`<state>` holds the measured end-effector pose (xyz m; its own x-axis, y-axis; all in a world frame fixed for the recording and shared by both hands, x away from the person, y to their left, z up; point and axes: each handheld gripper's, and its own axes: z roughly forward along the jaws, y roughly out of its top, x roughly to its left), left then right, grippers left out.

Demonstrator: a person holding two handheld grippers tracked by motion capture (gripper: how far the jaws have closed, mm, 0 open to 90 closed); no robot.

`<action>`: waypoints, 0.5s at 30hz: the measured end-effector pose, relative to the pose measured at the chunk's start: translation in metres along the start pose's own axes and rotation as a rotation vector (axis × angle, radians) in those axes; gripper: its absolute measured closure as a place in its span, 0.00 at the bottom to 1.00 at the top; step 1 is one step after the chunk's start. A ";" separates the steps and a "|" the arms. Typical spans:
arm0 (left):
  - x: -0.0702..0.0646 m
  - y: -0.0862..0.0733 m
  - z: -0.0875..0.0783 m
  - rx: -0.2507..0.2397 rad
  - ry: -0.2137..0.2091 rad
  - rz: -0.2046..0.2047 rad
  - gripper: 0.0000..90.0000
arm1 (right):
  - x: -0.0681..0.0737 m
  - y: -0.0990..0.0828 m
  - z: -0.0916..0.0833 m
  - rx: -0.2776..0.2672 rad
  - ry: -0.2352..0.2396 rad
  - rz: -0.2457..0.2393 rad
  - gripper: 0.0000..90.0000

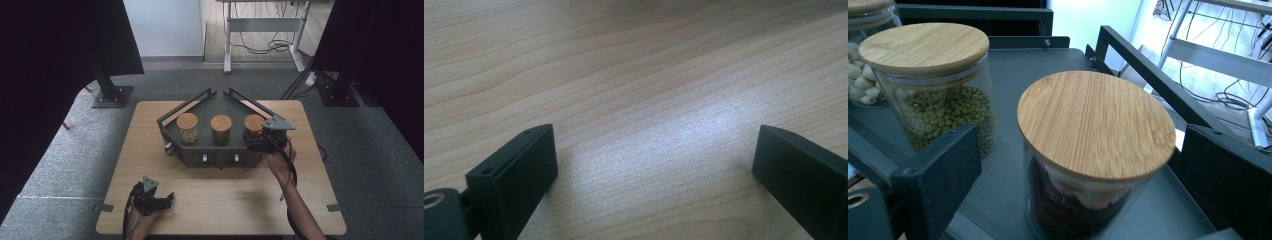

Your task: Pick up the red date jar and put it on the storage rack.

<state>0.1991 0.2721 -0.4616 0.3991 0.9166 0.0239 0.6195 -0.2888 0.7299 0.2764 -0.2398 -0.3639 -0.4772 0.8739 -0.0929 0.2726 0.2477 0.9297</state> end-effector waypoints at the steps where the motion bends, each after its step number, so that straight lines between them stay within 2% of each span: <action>1: 0.000 0.000 0.000 0.000 0.000 0.000 0.04 | -0.001 -0.001 -0.001 -0.001 0.003 0.004 0.03; 15: 0.000 0.000 0.000 0.000 0.000 0.000 0.04 | -0.001 -0.011 -0.019 -0.013 0.014 0.007 0.05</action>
<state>0.1991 0.2721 -0.4617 0.3991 0.9166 0.0241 0.6194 -0.2888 0.7300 0.2576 -0.2510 -0.3667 -0.4870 0.8696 -0.0811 0.2654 0.2359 0.9348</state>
